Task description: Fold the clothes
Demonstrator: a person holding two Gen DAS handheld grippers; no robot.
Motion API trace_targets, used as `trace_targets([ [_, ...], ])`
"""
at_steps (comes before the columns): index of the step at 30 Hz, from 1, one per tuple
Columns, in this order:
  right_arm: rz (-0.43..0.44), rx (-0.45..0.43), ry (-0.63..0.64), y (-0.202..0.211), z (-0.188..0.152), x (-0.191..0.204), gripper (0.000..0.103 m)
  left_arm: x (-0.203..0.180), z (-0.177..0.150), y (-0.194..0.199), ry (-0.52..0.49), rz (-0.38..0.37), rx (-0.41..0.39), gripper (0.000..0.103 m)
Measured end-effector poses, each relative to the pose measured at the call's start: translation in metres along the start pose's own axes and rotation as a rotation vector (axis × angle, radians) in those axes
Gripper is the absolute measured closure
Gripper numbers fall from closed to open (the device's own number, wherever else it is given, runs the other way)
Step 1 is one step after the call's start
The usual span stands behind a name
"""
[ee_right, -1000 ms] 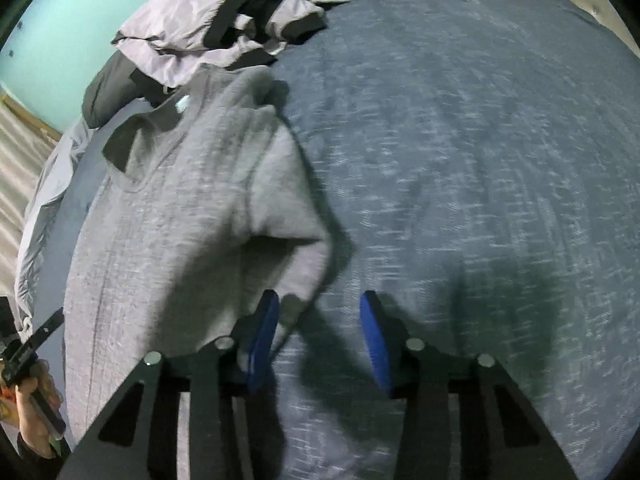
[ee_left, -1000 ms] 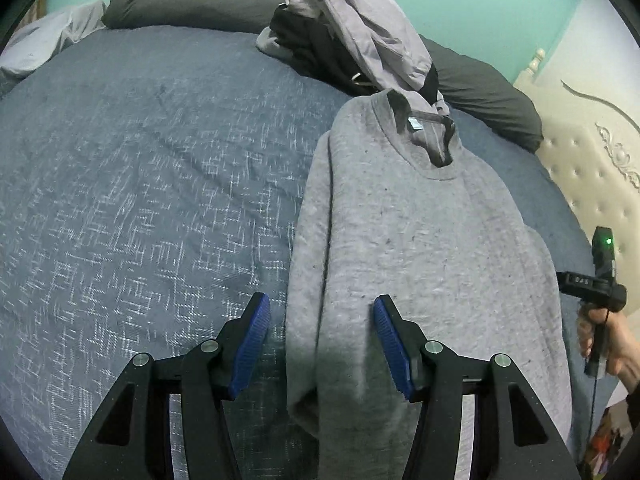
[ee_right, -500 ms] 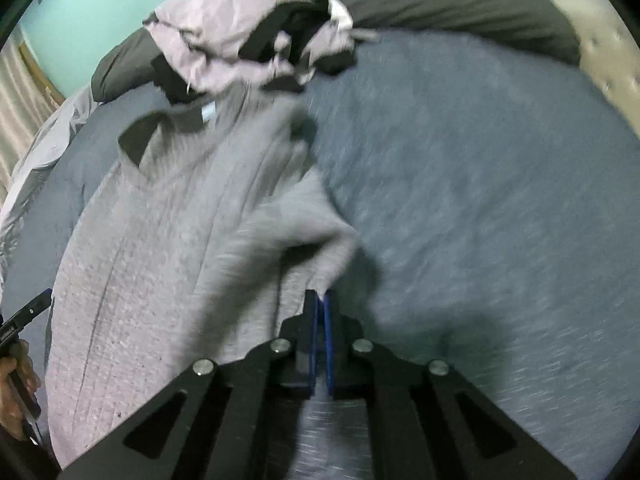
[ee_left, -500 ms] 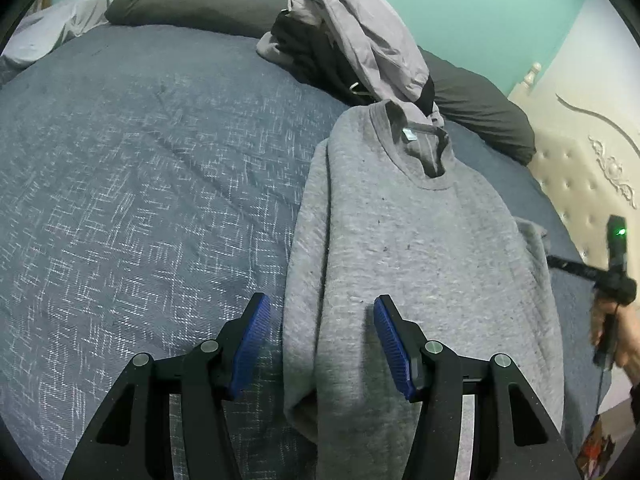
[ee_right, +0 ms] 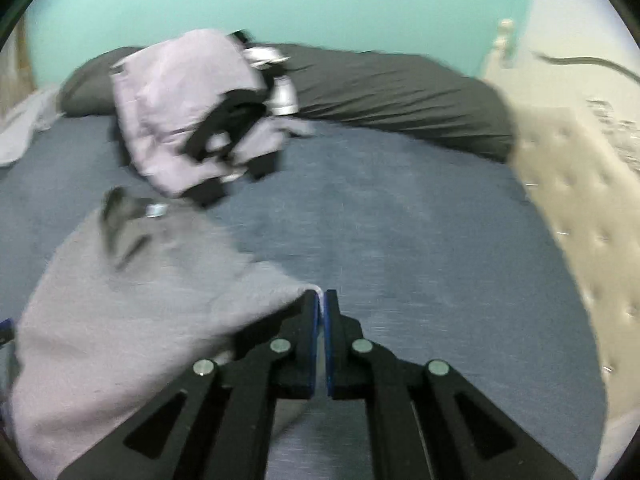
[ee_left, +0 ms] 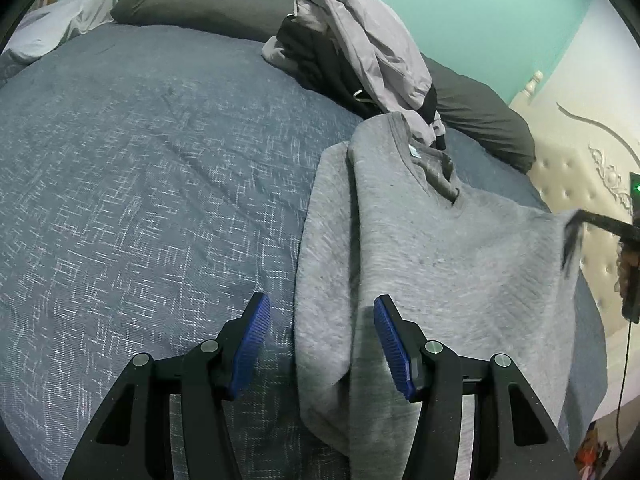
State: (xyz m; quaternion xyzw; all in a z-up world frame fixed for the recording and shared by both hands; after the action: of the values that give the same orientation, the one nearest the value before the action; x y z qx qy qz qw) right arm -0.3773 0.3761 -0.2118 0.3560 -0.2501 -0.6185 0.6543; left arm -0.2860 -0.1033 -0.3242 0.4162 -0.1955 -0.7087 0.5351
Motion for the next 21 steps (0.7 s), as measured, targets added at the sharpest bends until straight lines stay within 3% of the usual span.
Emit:
trace_targets([
  [4, 0.153, 0.053, 0.031, -0.021, -0.010, 0.031, 0.098, 0.000, 0.000, -0.001, 0.000, -0.002, 0.002, 0.045],
  [6, 0.145, 0.053, -0.005, -0.026, -0.026, 0.031, 0.085, 0.000, 0.000, 0.000, 0.000, -0.005, 0.001, 0.045],
  [9, 0.105, 0.030, -0.147, -0.024, -0.056, 0.004, 0.072, 0.000, 0.001, 0.001, -0.001, -0.006, -0.004, 0.045],
  [15, 0.070, 0.050, -0.521, -0.022, -0.139, -0.063, 0.058, -0.001, 0.000, 0.001, -0.002, -0.005, -0.003, 0.045],
  [21, 0.181, 0.082, -0.679, -0.029, -0.197, -0.058, 0.044, -0.002, 0.000, 0.001, -0.001, 0.000, -0.007, 0.045],
])
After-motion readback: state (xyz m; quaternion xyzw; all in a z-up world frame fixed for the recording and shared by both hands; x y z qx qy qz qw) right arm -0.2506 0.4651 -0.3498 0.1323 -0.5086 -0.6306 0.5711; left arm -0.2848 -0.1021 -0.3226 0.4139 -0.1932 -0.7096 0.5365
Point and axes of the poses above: each gripper's, at about its wrist camera, not at the fingertips, and y roughly against the way its jaws point, x to its left, z to its top, the point moved 1 cm from there along -y, roughly the way its jaws point
